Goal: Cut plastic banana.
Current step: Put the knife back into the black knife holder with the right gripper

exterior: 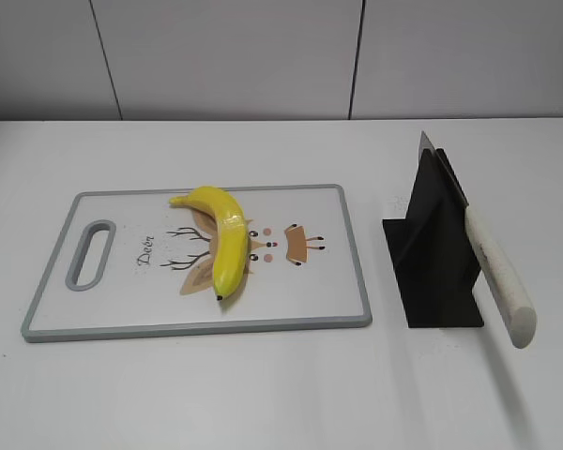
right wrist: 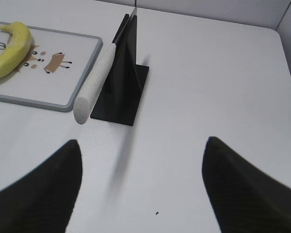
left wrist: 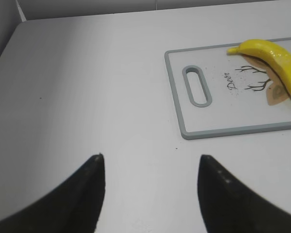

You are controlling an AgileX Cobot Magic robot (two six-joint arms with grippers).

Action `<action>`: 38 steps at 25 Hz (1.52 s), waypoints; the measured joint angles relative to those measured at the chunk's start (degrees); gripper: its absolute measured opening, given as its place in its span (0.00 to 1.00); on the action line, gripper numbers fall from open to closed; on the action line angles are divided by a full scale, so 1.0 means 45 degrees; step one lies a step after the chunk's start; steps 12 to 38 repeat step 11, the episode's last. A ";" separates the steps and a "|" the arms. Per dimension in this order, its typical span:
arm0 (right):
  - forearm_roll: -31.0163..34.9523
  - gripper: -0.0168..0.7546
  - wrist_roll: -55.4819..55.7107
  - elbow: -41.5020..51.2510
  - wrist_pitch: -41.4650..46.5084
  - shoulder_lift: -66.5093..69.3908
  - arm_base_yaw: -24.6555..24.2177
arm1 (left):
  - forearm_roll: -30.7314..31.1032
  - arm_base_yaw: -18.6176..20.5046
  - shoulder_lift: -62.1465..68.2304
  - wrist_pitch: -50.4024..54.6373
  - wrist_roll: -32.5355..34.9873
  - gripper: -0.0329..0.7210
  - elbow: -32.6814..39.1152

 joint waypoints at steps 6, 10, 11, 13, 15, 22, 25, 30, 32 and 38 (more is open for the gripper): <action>0.0008 0.79 0.0017 0.0000 0.0000 0.0000 -0.0014 | 0.0000 0.0000 0.0000 0.0000 0.0000 0.79 0.0000; 0.0008 0.79 0.0017 0.0000 0.0000 0.0000 -0.0014 | 0.0000 0.0000 0.0000 0.0000 0.0000 0.78 0.0000; 0.0008 0.79 0.0017 0.0000 0.0000 0.0000 -0.0014 | 0.0000 0.0000 0.0000 0.0000 0.0000 0.78 0.0000; 0.0008 0.79 0.0017 0.0000 0.0000 0.0000 -0.0014 | 0.0000 0.0000 0.0000 0.0000 0.0000 0.78 0.0000; 0.0008 0.79 0.0017 0.0000 0.0000 0.0000 -0.0014 | 0.0000 0.0000 0.0000 0.0000 0.0000 0.78 0.0000; 0.0008 0.79 0.0017 0.0000 0.0000 0.0000 -0.0014 | 0.0000 0.0000 0.0000 0.0000 0.0000 0.78 0.0000; 0.0008 0.79 0.0017 0.0000 0.0000 0.0000 -0.0014 | 0.0000 0.0000 0.0000 0.0000 0.0000 0.78 0.0000; 0.0008 0.79 0.0017 0.0000 0.0000 0.0000 -0.0014 | 0.0000 0.0000 0.0000 0.0000 0.0000 0.78 0.0000; 0.0008 0.79 0.0017 0.0000 0.0000 0.0000 -0.0014 | 0.0000 0.0000 0.0000 0.0000 0.0000 0.78 0.0000; 0.0008 0.79 0.0017 0.0000 0.0000 0.0000 -0.0014 | 0.0000 0.0000 0.0000 0.0000 0.0000 0.78 0.0000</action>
